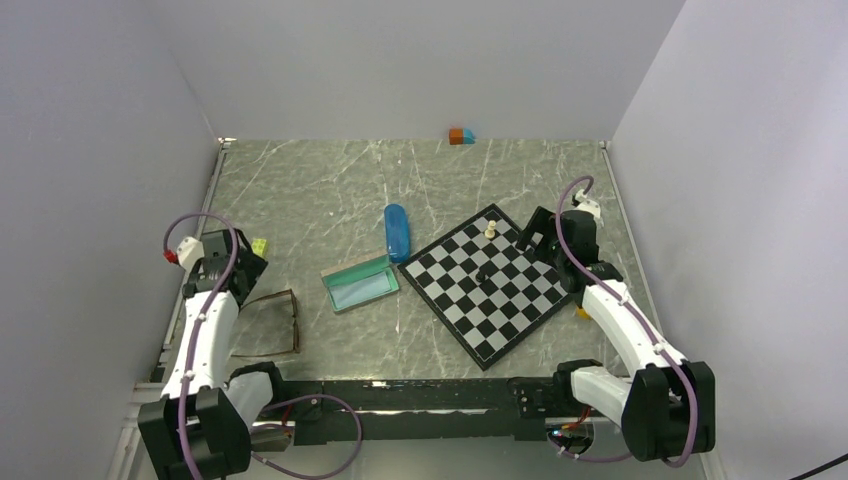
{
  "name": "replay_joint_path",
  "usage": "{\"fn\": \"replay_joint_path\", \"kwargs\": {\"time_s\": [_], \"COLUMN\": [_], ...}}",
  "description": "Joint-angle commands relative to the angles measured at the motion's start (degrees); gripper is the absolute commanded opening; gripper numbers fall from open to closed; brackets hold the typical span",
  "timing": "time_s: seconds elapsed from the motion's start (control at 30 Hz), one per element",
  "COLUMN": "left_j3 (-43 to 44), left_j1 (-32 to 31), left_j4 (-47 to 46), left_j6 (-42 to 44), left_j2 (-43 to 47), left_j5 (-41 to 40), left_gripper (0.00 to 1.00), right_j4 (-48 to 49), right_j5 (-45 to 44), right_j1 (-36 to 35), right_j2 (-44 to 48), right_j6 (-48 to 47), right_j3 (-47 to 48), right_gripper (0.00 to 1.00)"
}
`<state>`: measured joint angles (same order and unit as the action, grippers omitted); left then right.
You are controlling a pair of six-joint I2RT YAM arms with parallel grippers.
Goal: Organize the sunglasses
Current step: Pick up the sunglasses from the center of the board.
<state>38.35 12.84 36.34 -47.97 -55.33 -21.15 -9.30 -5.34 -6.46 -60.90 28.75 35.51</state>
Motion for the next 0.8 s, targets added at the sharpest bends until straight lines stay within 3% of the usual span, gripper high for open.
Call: {"fn": "replay_joint_path", "kwargs": {"time_s": [0.0, 0.4, 0.53, 0.63, 0.77], "left_j3": [-3.07, -10.29, -11.33, -12.2, -13.58], "left_j1": [0.25, -0.11, -2.66, -4.95, -9.15], "left_j4": [0.51, -11.67, -9.73, -8.68, -8.45], "left_j6": [-2.22, 5.5, 5.45, 5.36, 3.93], "left_j2": [-0.74, 4.57, 3.75, 3.49, 3.5], "left_j5": [5.81, 23.77, 21.75, 21.32, 20.4], "left_gripper": [0.98, 0.99, 0.98, 0.92, 0.76], "right_j4": [3.18, 5.38, 5.26, 5.4, 5.56], "right_j5": [1.59, 1.38, 0.45, 0.68, 0.77], "right_j1": [0.11, 0.15, 0.13, 0.13, 0.14], "right_j2": [-0.43, 4.45, 4.91, 4.83, 4.58], "right_j6": [0.67, -0.49, -1.14, -1.54, -1.29], "right_j3": [1.15, -3.14, -3.58, -3.46, -3.59], "right_gripper": [1.0, 1.0, 1.0, 1.0, 1.0]}}
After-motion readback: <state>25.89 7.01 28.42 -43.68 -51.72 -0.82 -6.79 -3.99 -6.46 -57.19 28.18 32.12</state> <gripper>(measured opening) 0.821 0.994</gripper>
